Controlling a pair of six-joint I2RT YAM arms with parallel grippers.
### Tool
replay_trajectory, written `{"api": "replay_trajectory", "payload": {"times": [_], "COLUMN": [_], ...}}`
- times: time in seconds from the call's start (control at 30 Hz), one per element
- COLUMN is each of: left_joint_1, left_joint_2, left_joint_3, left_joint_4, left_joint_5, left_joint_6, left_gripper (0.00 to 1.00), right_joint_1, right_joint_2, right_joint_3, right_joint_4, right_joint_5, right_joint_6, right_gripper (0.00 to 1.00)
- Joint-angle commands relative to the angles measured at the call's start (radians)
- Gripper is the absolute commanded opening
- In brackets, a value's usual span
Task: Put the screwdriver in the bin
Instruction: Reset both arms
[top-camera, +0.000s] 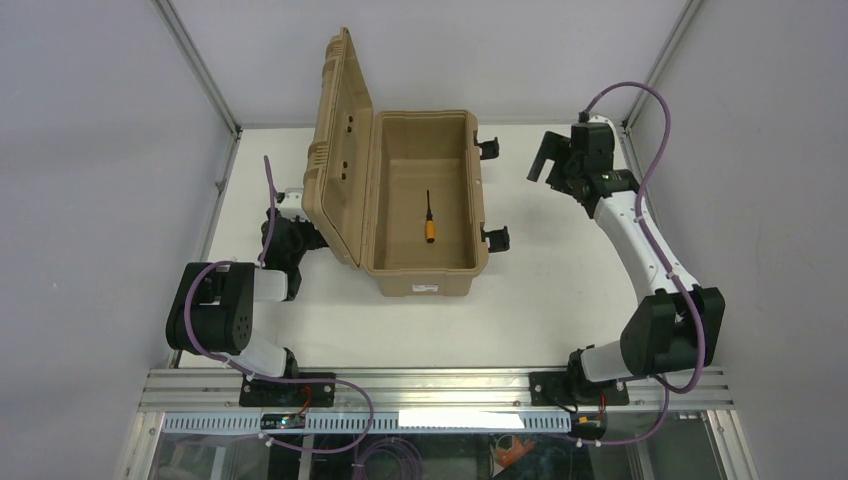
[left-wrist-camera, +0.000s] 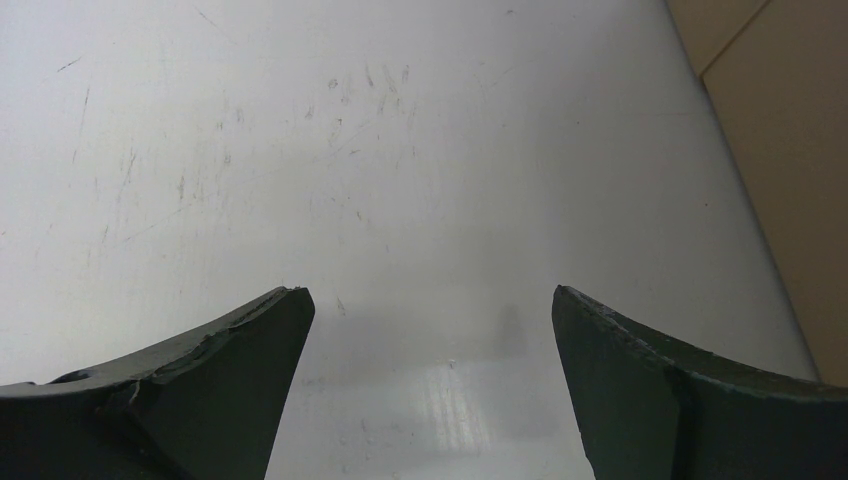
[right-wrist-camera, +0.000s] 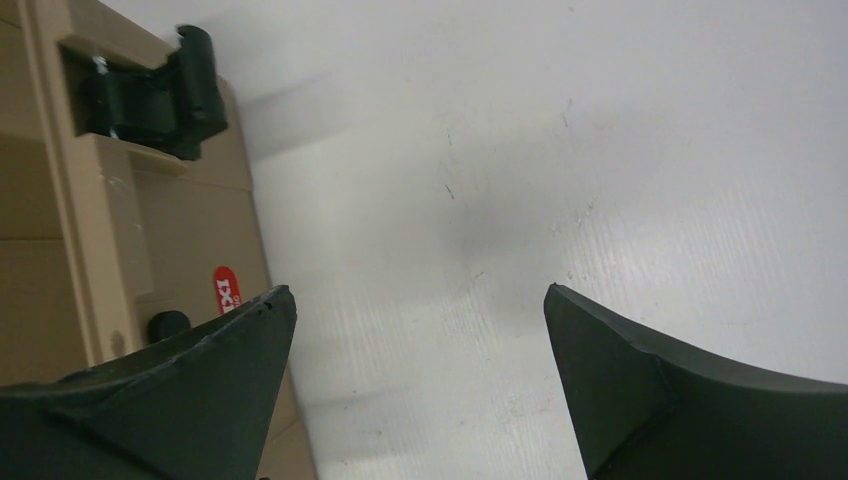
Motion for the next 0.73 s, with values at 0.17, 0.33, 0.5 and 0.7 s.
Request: {"api": "replay_trajectory", "payload": {"times": [0.17, 0.33, 0.5, 0.7], "left_joint_1": [0.005, 0.005, 0.005, 0.006], "left_joint_2": [-0.031, -0.032, -0.03, -0.03], "left_joint_3": [-0.004, -0.004, -0.004, -0.004], "left_joint_4": [0.037, 0.037, 0.038, 0.038], "left_joint_5": [0.022, 0.022, 0.022, 0.021], "left_joint_6": [-0.011, -0.011, -0.011, -0.011], "left_gripper": [0.99, 0.99, 0.99, 0.99], "right_joint_1": [-0.023, -0.023, -0.024, -0.024], "right_joint_2": [-0.073, -0.058, -0.043, -0.036], "right_joint_3": [-0.177, -0.233, -0.245, -0.251], "right_joint_4": [0.227, 0.284, 0.304, 0.312], "right_joint_5": [-0.006, -0.009, -0.013, -0.022], "right_joint_6": [-0.008, -0.008, -0.008, -0.005], "right_gripper": [0.99, 0.99, 0.99, 0.99]}}
